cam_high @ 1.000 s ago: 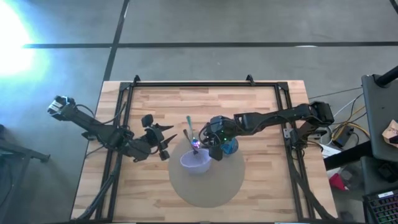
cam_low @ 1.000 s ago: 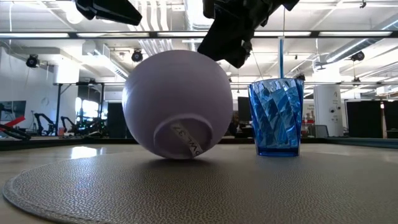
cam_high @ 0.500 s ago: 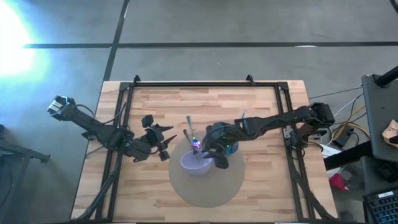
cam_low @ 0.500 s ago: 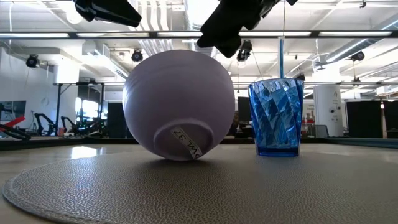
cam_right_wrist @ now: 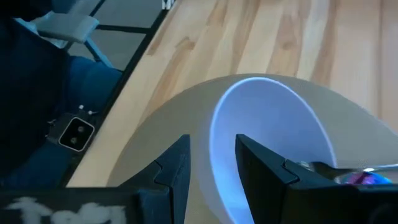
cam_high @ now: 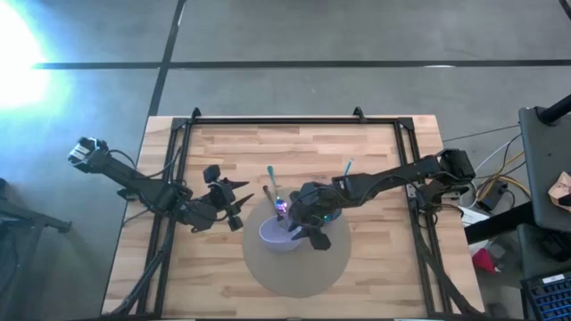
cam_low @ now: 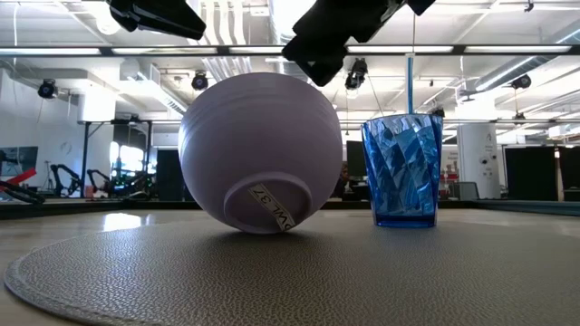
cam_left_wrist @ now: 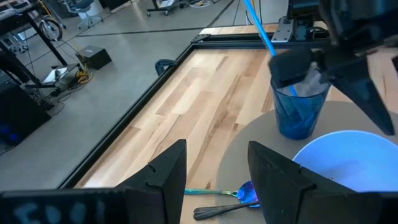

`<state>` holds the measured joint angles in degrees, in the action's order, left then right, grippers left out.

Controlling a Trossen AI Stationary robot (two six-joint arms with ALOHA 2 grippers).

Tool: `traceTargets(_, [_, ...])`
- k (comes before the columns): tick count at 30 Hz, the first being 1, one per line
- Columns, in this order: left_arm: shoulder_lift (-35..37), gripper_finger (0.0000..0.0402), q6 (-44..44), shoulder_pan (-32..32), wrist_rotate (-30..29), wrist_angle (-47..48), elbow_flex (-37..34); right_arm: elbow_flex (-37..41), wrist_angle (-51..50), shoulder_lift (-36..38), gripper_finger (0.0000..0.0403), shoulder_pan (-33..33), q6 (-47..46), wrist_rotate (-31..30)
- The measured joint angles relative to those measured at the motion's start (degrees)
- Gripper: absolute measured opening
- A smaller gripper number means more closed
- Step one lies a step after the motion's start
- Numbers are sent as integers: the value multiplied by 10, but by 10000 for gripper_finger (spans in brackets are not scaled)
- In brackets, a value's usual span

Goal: Pick & Place Utensil
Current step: Adjust the bowl on the mat

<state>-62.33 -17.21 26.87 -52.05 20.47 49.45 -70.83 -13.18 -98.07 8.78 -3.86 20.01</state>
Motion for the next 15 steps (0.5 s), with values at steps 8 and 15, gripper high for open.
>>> traceTargets(8, [0, 165, -9, -1, 9, 2, 0, 0, 5, -4, 123, 9, 10, 0])
traceTargets(15, [0, 165, -37, -9, 42, 27, -1, 6, 16, -4, 123, 9, 10, -3])
